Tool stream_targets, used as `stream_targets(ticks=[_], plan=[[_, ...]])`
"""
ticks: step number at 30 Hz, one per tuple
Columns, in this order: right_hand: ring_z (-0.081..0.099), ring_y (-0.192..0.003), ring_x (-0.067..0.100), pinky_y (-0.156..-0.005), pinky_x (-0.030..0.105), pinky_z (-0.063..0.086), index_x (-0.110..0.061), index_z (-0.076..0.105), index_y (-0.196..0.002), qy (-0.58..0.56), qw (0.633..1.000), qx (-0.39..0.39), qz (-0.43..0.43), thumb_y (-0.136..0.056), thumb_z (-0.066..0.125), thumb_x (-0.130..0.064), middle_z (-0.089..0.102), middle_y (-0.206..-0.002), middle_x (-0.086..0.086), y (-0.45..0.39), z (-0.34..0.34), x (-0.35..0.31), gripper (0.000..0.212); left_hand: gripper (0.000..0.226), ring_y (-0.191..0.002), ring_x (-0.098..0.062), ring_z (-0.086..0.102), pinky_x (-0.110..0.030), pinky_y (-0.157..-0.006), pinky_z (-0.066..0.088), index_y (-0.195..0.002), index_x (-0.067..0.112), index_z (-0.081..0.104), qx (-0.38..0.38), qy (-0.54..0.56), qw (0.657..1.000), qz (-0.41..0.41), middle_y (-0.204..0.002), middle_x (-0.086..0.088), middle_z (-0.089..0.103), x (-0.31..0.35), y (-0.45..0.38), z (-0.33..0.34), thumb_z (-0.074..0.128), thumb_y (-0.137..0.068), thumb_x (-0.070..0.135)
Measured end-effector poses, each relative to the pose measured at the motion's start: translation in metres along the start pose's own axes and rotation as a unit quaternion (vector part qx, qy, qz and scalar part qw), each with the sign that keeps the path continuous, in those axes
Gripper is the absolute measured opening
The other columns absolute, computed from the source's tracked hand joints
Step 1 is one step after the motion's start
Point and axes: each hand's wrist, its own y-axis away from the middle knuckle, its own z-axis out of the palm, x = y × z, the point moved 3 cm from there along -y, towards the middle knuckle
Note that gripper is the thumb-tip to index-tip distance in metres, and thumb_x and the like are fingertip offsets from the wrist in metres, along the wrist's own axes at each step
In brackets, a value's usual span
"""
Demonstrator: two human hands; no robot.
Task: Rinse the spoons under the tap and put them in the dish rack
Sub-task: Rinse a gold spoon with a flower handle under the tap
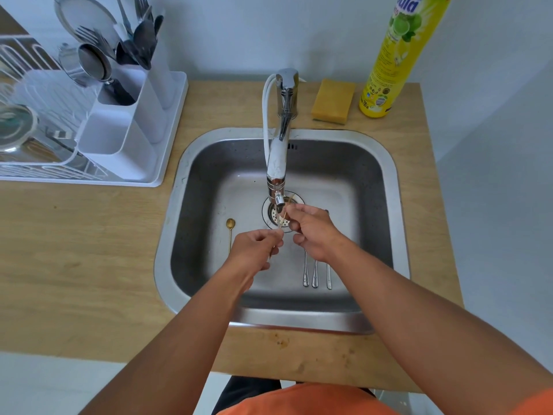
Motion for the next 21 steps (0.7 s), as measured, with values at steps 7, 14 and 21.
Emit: stream_targets(ticks=[7, 14, 21], plan=[[0.043, -0.055, 0.004, -0.038, 0.015, 0.028, -0.014, 0.071, -0.106, -0.088, 0.996, -0.007, 0.015, -0.104, 0.061, -0.014, 0.070, -0.087, -0.003, -0.003, -0.009, 0.001, 0.010, 0.012, -0.077, -0.007, 0.067, -0.020, -0.062, 0.050, -0.088, 0.023, 0.077, -0.032, -0.045, 0.997, 0.046, -0.082, 0.007, 0.076, -0.006, 0.014, 0.011, 0.078, -0.092, 0.034], [0.041, -0.057, 0.005, -0.040, 0.016, 0.027, -0.016, 0.068, -0.109, -0.081, 0.996, -0.029, 0.019, -0.105, 0.060, -0.018, 0.067, -0.088, -0.005, 0.002, -0.007, 0.007, 0.010, 0.018, -0.078, -0.010, 0.070, -0.028, -0.064, 0.054, -0.092, 0.022, 0.076, -0.011, 0.020, 1.000, -0.011, -0.090, 0.003, 0.079, -0.002, 0.012, 0.010, 0.076, -0.092, 0.040], [0.046, -0.057, 0.004, -0.039, 0.016, 0.030, -0.017, 0.074, -0.094, -0.012, 0.999, -0.046, 0.016, -0.102, 0.065, -0.022, 0.065, -0.070, -0.008, 0.009, 0.006, 0.017, 0.013, 0.023, -0.076, -0.011, 0.070, -0.030, -0.062, 0.053, -0.096, 0.018, 0.075, 0.002, 0.064, 0.998, -0.019, -0.086, 0.004, 0.078, 0.011, 0.009, 0.008, 0.072, -0.096, 0.040]])
